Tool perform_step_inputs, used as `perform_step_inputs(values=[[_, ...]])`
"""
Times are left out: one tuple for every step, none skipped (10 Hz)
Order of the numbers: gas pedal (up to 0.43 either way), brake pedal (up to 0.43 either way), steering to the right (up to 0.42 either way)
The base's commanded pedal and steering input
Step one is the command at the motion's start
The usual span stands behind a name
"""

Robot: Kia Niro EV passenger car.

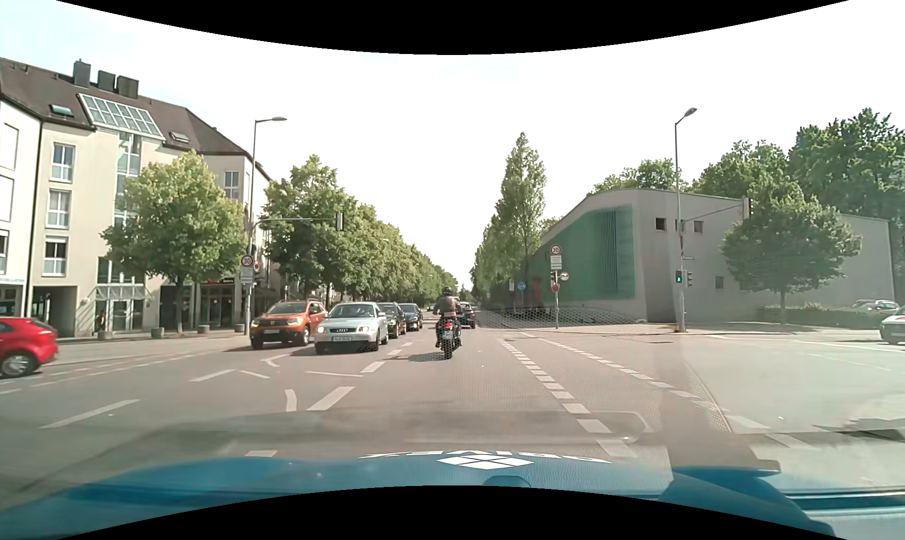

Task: Follow the waypoints while adhering to traffic rules and regulations

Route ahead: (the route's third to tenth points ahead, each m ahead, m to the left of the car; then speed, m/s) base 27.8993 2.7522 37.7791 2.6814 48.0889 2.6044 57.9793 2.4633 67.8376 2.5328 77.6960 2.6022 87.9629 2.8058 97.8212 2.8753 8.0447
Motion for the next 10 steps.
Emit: perform_step_inputs(values=[[0.000,0.000,-0.004],[0.000,0.000,-0.005],[0.000,0.000,-0.005],[0.000,0.000,-0.005],[0.000,0.000,-0.006],[0.008,0.000,-0.006],[0.008,0.000,-0.006],[0.020,0.000,-0.006],[0.039,0.000,-0.008],[0.039,0.000,-0.010]])
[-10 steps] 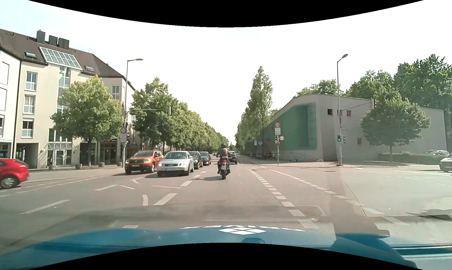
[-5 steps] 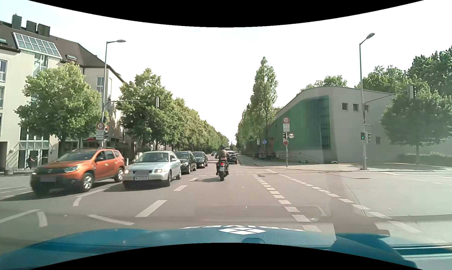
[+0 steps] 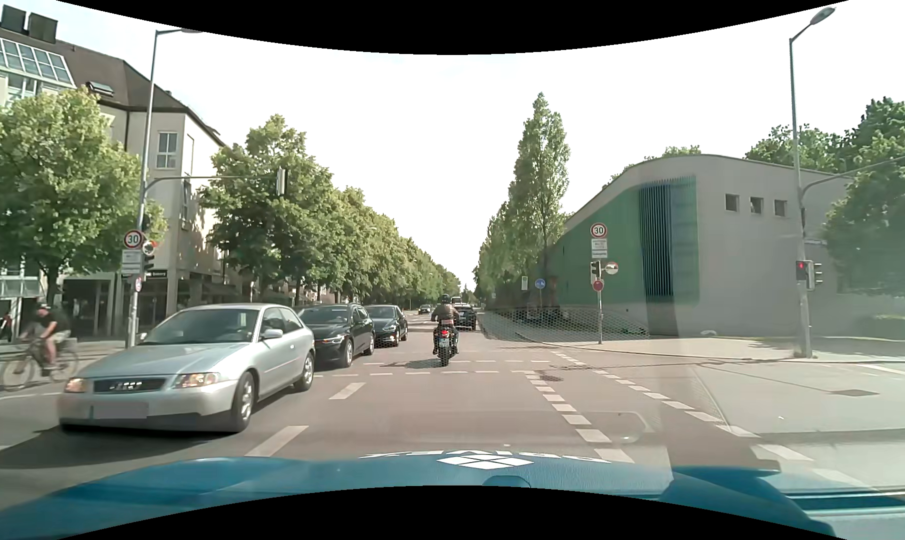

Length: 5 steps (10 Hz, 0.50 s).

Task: Follow the waypoints while adhering to traffic rules and regulations

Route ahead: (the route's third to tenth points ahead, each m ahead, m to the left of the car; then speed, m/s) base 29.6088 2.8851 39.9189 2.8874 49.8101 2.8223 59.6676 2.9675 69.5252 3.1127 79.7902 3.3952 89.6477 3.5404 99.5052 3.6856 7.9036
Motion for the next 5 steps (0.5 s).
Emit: perform_step_inputs(values=[[0.039,0.000,-0.010],[0.039,0.000,-0.010],[0.039,0.000,-0.011],[0.039,0.000,-0.010],[0.039,0.000,-0.011]])
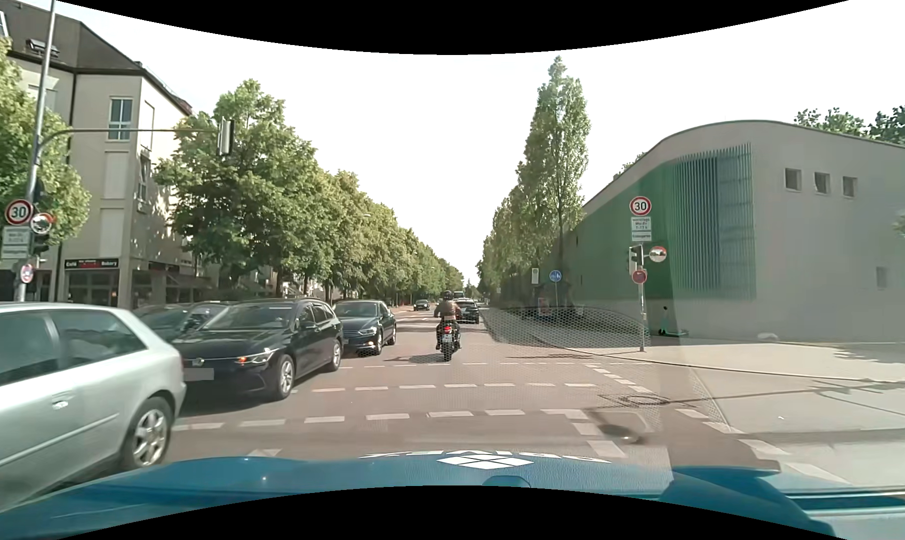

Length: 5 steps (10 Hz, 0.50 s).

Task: Follow the waypoints while adhering to traffic rules and regulations

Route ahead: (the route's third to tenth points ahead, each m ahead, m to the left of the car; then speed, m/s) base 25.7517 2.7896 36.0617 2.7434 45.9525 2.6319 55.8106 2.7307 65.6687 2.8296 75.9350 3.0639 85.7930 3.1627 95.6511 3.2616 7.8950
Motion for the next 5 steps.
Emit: perform_step_inputs(values=[[0.047,0.000,-0.011],[0.047,0.000,-0.011],[0.047,0.000,-0.009],[0.047,0.000,-0.009],[0.047,0.000,-0.009]])
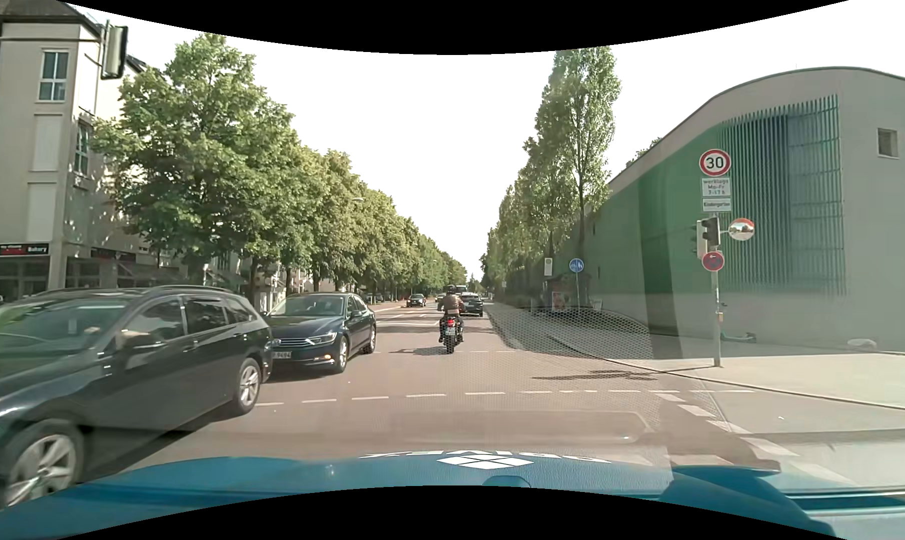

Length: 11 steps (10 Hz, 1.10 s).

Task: Follow the waypoints while adhering to traffic rules and regulations

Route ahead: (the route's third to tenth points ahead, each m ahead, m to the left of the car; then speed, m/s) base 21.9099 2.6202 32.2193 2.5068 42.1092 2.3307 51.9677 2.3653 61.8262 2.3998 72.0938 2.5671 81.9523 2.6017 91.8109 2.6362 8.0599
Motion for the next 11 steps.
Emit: perform_step_inputs(values=[[0.047,0.000,-0.009],[0.047,0.000,-0.009],[0.047,0.000,-0.008],[0.047,0.000,-0.008],[0.047,0.000,-0.007],[0.047,0.000,-0.007],[0.047,0.000,-0.007],[0.047,0.000,-0.006],[0.047,0.000,-0.005],[0.000,0.000,-0.005],[0.000,0.000,-0.004]])
